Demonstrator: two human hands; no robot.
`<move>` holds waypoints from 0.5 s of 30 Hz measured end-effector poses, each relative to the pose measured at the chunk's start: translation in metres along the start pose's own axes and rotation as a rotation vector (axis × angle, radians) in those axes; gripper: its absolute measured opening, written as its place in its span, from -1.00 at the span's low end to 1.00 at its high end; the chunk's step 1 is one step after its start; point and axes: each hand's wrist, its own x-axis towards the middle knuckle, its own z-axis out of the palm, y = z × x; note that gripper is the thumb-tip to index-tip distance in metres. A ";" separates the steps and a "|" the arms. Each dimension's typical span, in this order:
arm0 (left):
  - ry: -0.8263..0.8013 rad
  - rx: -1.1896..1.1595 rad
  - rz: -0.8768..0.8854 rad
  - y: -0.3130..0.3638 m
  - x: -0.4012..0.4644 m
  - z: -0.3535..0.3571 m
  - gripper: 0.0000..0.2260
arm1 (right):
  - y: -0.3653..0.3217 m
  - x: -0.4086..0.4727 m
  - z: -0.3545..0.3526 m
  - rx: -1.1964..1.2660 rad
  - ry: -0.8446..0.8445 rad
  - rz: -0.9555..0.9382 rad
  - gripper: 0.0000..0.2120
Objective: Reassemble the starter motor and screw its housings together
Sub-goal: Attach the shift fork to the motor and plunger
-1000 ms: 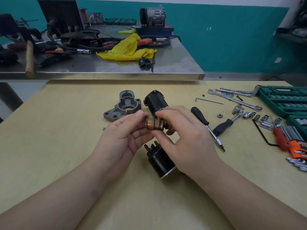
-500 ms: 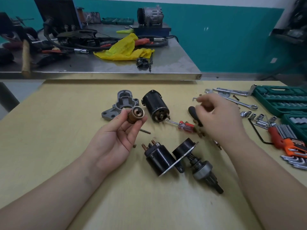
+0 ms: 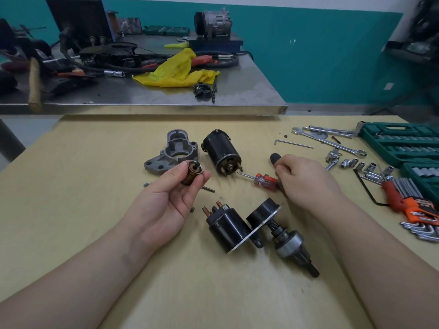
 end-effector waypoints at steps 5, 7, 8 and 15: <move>-0.040 0.016 0.036 0.001 0.000 -0.002 -0.67 | -0.006 -0.004 -0.005 -0.171 -0.091 -0.043 -0.66; -0.056 0.016 0.035 0.001 -0.001 -0.002 -0.69 | -0.008 -0.007 -0.005 -0.248 -0.121 -0.063 -0.66; -0.061 0.017 0.033 0.000 -0.002 -0.002 -0.72 | -0.009 -0.007 -0.004 -0.282 -0.128 -0.065 -0.68; -0.090 0.138 0.021 -0.001 -0.007 -0.002 -0.73 | -0.012 -0.010 -0.011 0.065 0.161 0.015 -0.61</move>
